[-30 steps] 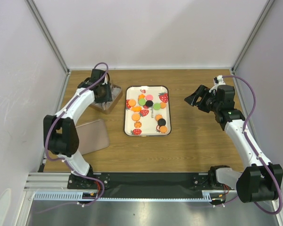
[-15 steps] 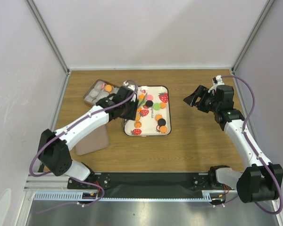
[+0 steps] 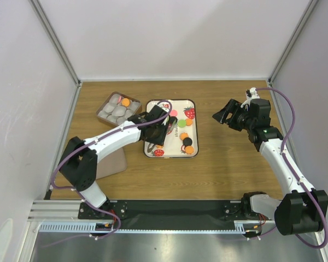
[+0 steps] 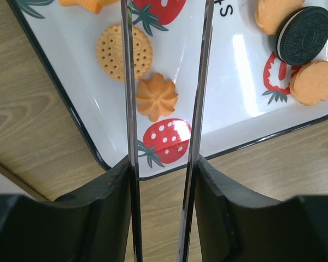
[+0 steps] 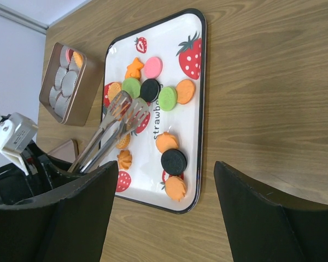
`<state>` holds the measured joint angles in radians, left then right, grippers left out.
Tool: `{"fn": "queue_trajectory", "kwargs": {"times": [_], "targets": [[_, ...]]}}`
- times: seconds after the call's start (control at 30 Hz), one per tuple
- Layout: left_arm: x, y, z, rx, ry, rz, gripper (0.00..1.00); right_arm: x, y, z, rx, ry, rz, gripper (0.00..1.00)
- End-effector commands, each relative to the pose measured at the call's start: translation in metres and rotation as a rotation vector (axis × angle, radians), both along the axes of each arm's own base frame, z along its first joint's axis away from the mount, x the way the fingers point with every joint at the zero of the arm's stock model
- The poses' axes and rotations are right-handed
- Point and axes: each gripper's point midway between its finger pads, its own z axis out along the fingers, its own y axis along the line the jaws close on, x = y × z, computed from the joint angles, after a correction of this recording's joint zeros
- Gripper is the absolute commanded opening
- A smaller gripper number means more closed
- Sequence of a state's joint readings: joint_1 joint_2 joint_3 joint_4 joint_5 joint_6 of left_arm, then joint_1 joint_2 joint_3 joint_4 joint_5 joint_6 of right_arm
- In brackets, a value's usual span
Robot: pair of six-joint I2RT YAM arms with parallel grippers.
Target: Pack the cookies
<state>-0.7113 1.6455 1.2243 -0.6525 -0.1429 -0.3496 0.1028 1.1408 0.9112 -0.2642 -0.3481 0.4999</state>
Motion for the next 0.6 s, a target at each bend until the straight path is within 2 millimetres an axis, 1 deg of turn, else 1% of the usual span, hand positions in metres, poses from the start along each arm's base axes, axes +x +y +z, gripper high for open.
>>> {"fn": "queue_trajectory", "kwargs": {"times": [0.0, 0.07, 0.17, 0.3, 0.57], "targets": [[0.015, -0.022, 0.019, -0.074, -0.05, -0.017, 0.49, 0.005, 0.0, 0.019, -0.008, -0.059, 0.002, 0.78], [0.015, -0.024, 0.016, -0.069, -0.044, -0.022, 0.48, 0.005, 0.0, 0.018, -0.01, -0.059, -0.001, 0.78], [0.016, -0.026, 0.015, -0.07, -0.045, -0.023, 0.48, 0.005, 0.0, 0.019, -0.011, -0.061, -0.002, 0.78], [0.019, -0.027, 0.01, -0.053, -0.035, -0.023, 0.48, 0.005, 0.0, 0.018, -0.012, -0.057, 0.0, 0.78], [0.026, -0.025, 0.006, -0.017, -0.039, -0.013, 0.48, 0.005, -0.001, 0.018, -0.012, -0.057, -0.001, 0.77]]}}
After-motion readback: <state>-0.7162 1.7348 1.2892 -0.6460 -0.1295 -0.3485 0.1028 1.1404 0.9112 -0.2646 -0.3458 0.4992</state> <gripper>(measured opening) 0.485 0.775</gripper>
